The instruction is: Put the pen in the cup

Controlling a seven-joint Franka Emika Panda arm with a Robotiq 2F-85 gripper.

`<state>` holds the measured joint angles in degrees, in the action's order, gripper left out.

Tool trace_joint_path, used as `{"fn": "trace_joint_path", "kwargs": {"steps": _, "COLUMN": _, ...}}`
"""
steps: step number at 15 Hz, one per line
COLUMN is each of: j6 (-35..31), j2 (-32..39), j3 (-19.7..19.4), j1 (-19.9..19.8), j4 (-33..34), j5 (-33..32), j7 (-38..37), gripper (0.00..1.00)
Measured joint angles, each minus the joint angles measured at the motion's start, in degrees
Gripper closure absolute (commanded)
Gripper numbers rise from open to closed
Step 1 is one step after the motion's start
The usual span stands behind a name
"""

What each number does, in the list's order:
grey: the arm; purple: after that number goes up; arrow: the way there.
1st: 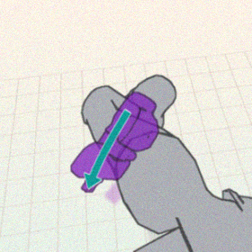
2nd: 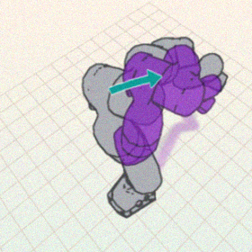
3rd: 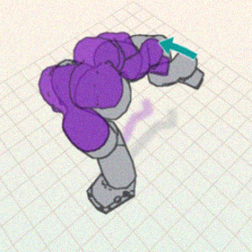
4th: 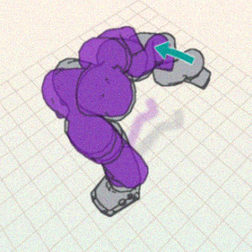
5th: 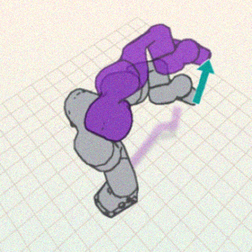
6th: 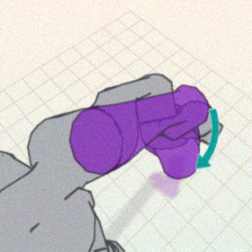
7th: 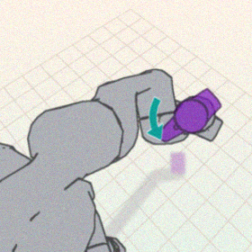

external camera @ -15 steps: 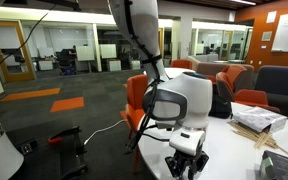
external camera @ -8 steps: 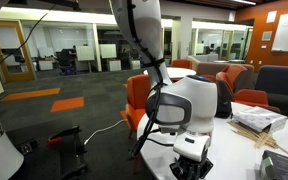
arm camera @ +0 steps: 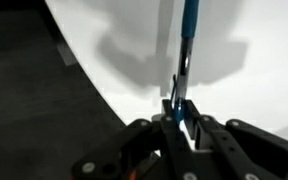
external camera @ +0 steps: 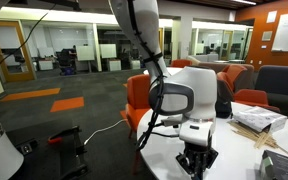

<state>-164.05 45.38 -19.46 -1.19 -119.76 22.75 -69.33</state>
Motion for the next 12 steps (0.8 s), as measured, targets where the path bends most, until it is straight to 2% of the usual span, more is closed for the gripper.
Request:
{"fn": "trace_joint_path", "kwargs": {"steps": 7, "j6": 1.5, "j2": -2.0, "j3": -18.5, "j1": 19.1, "j4": 0.0, "j5": -12.5, "j7": -9.8, "gripper": 0.98}}
{"fn": "trace_joint_path", "kwargs": {"steps": 12, "j6": 2.5, "j2": -1.1, "j3": -27.0, "j1": 30.4, "j4": 2.2, "j5": -18.8, "j7": -17.6, "gripper": 0.98}}
